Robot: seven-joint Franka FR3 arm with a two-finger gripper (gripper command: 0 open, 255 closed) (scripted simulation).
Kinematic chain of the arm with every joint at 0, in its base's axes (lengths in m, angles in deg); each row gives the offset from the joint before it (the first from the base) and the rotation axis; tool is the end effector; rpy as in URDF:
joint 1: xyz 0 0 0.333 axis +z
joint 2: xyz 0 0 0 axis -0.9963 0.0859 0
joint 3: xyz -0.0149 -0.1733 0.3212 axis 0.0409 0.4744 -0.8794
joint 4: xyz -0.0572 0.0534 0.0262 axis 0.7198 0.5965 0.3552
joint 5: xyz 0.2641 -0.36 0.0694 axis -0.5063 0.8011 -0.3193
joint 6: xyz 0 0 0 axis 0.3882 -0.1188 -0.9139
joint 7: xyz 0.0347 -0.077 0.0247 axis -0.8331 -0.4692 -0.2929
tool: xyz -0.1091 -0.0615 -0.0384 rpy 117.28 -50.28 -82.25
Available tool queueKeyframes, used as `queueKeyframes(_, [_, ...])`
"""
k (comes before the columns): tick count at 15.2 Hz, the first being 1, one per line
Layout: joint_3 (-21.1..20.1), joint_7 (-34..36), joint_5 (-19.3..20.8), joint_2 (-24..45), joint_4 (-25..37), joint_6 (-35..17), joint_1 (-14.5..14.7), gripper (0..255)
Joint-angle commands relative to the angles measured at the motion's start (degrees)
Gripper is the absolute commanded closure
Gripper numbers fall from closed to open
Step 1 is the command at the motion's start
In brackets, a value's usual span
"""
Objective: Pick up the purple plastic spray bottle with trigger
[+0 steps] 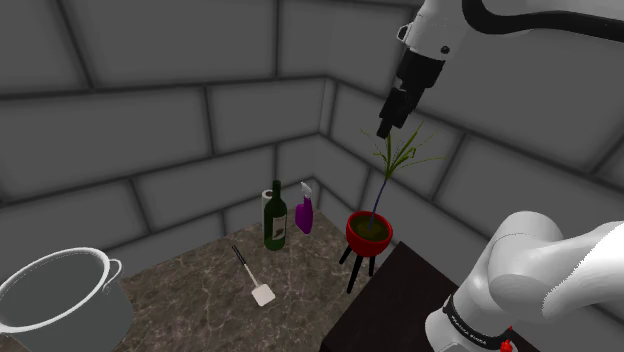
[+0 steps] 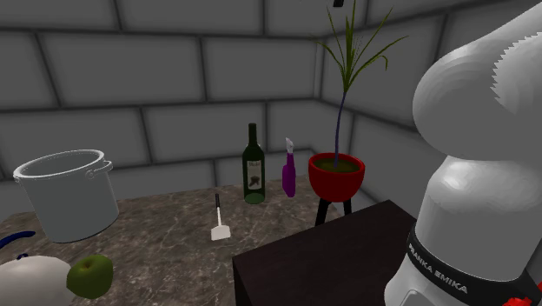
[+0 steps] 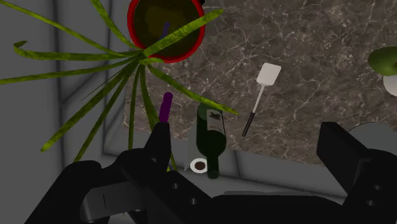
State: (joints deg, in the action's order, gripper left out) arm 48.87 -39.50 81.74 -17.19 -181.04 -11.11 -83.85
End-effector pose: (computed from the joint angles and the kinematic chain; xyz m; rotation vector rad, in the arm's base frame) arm 0.3375 0.0058 0.6491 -3.0996 -0.1036 -0.2146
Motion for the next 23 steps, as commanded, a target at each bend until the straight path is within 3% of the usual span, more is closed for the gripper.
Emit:
queueKeyframes(1, [0.00,0.00,0.00,0.00,0.00,0.00,0.00,0])
queueKeyframes(12, [2.11,-0.36,0.79,16.90,-3.33,-18.26,-1.74,0])
queueKeyframes(23, [4.41,-1.20,-0.10,38.89,2.13,-32.80,-2.99,0])
